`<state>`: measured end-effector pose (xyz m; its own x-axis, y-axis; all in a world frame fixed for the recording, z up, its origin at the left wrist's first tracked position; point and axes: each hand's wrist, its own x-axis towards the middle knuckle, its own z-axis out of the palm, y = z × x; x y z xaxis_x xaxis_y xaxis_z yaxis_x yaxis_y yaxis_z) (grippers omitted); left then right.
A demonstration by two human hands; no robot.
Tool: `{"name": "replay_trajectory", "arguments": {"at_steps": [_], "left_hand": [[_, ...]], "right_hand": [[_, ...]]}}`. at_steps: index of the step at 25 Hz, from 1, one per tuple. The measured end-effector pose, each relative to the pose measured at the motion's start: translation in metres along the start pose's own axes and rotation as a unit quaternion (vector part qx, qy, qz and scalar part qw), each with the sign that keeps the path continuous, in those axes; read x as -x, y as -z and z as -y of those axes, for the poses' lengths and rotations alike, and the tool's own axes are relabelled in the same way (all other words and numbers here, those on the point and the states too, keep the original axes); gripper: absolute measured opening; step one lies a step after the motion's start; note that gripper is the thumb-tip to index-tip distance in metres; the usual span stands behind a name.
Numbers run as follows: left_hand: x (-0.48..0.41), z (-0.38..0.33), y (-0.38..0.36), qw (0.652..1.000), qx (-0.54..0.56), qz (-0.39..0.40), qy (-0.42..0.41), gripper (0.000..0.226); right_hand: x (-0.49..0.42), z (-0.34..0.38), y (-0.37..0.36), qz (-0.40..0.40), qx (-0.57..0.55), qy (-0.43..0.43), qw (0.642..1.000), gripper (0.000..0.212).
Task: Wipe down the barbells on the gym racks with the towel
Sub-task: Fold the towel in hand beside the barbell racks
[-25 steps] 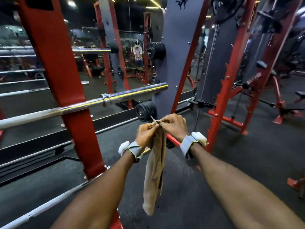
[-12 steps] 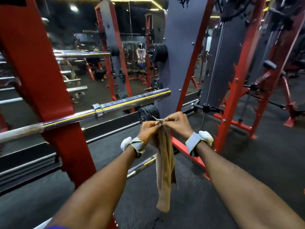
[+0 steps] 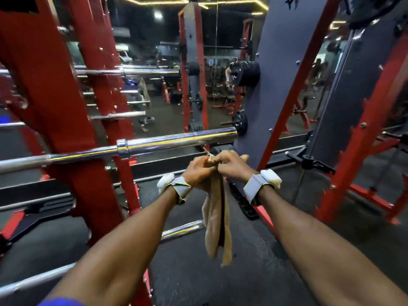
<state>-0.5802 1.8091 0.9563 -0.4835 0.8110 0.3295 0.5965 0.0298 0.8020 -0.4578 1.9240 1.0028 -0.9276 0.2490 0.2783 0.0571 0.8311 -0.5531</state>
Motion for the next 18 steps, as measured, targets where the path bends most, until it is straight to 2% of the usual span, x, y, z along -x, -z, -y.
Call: {"name": "replay_trajectory", "arguments": {"at_steps": [2, 3, 5, 7, 9, 11, 12, 14, 16, 18], "left_hand": [[0.006, 0.003, -0.001, 0.997, -0.053, -0.061, -0.008, 0.039], [0.011, 0.002, 0.000, 0.994, -0.076, -0.075, -0.016, 0.040], [0.019, -0.008, 0.001, 0.991, -0.129, -0.028, -0.037, 0.039], [0.024, -0.019, 0.009, 0.969, -0.229, 0.078, -0.051, 0.033], [0.026, -0.024, 0.021, 0.929, -0.331, 0.156, -0.057, 0.028], [0.026, -0.027, 0.034, 0.906, -0.375, 0.184, -0.066, 0.023], [0.026, -0.026, 0.039, 0.906, -0.373, 0.189, -0.065, 0.019], [0.028, -0.026, 0.046, 0.922, -0.339, 0.175, -0.060, 0.017], [0.034, -0.022, 0.054, 0.947, -0.285, 0.146, -0.044, 0.019], [0.041, -0.010, 0.065, 0.976, -0.192, 0.104, -0.009, 0.016]], "right_hand": [[-0.005, -0.007, -0.004, -0.012, -0.100, 0.004, 0.995, 0.041], [-0.008, -0.011, -0.005, -0.023, -0.147, 0.001, 0.989, 0.040], [-0.008, -0.015, -0.001, -0.009, -0.190, 0.001, 0.982, 0.034], [-0.006, -0.019, 0.001, 0.112, -0.218, -0.005, 0.969, 0.047], [-0.007, -0.024, -0.004, 0.254, -0.225, -0.012, 0.940, 0.043], [-0.011, -0.026, -0.016, 0.311, -0.135, -0.012, 0.941, 0.038], [-0.011, -0.024, -0.019, 0.321, -0.091, -0.012, 0.943, 0.039], [-0.012, -0.025, -0.023, 0.318, -0.048, -0.021, 0.947, 0.017], [-0.007, -0.032, -0.027, 0.322, -0.042, -0.049, 0.945, 0.007], [0.000, -0.047, -0.033, 0.304, -0.057, -0.084, 0.947, 0.033]]}}
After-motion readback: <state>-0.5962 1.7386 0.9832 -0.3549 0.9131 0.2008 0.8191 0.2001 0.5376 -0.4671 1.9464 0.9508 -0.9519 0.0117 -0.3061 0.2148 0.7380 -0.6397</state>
